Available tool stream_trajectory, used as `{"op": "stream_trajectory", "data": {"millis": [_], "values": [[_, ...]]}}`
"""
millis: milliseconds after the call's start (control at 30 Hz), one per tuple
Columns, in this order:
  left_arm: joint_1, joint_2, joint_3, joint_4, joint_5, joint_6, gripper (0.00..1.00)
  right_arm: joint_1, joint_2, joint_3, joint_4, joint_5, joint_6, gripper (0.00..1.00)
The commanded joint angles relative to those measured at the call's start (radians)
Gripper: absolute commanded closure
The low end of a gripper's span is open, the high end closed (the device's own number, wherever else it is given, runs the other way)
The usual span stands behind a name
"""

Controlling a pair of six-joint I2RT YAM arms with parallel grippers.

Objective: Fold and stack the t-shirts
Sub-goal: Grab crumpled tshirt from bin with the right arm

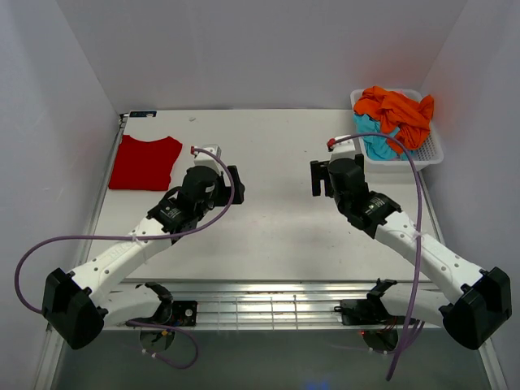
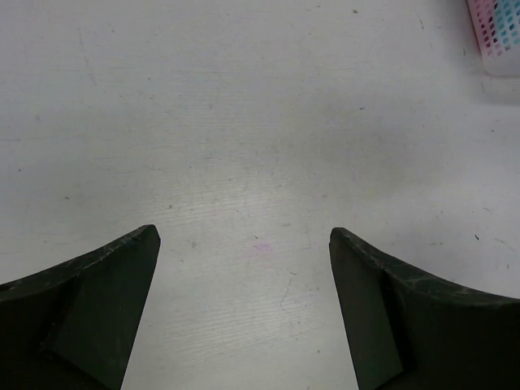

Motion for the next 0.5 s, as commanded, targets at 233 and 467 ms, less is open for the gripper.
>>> {"op": "stream_trajectory", "data": {"millis": [233,467], "values": [[-0.002,-0.022,-0.066,0.052,-0.03,0.02,0.04,-0.302,0.302,0.293,0.159,-0.145,-0.091,0.05],[-0.002,-0.017,-0.1,0.075,-0.047,0.032,0.04,-0.469,0.696,0.763,0.035,-0.159,-0.119,0.05]]}}
